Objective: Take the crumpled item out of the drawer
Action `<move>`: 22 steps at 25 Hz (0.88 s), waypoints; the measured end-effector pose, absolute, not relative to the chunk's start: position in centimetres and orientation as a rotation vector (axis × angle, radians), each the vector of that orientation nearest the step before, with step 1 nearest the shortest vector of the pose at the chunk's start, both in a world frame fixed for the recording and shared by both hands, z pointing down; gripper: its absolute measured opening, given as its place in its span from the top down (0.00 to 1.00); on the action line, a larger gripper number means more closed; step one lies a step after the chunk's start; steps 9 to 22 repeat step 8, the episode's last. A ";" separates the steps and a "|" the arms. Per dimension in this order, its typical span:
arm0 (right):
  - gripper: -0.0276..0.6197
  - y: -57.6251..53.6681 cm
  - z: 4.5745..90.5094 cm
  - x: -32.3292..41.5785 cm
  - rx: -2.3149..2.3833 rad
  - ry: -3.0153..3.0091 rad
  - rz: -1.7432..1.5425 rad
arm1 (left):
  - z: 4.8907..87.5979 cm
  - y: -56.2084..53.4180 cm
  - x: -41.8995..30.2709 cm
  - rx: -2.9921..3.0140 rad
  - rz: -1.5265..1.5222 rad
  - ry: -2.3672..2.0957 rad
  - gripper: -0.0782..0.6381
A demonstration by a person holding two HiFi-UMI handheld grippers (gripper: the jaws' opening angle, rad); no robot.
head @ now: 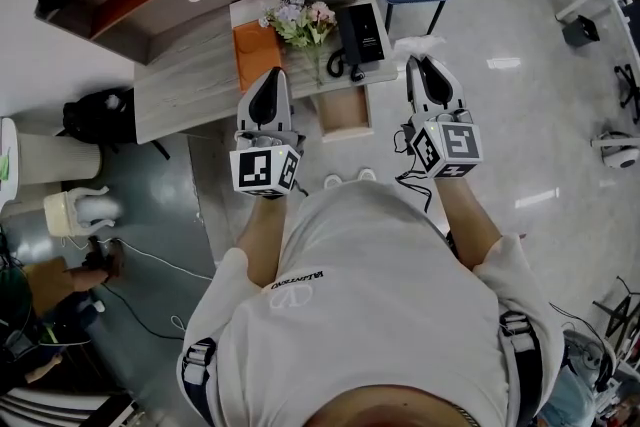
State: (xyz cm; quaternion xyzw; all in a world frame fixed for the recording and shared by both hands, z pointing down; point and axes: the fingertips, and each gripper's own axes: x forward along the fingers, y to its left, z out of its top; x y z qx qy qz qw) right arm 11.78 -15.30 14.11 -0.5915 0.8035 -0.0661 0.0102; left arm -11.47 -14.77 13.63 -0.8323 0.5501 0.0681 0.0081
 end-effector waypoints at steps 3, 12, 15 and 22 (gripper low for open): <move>0.89 -15.2 14.3 11.8 -1.844 2.513 -0.207 | 13.7 -14.7 -11.5 -2.599 0.210 1.722 0.89; 0.89 -15.1 14.5 11.7 -1.836 2.515 -0.223 | 13.9 -14.5 -11.4 -2.600 0.206 1.725 0.89; 0.89 -15.1 14.5 11.7 -1.836 2.515 -0.223 | 13.9 -14.5 -11.4 -2.600 0.206 1.725 0.89; 0.89 -15.1 14.5 11.7 -1.836 2.515 -0.223 | 13.9 -14.5 -11.4 -2.600 0.206 1.725 0.89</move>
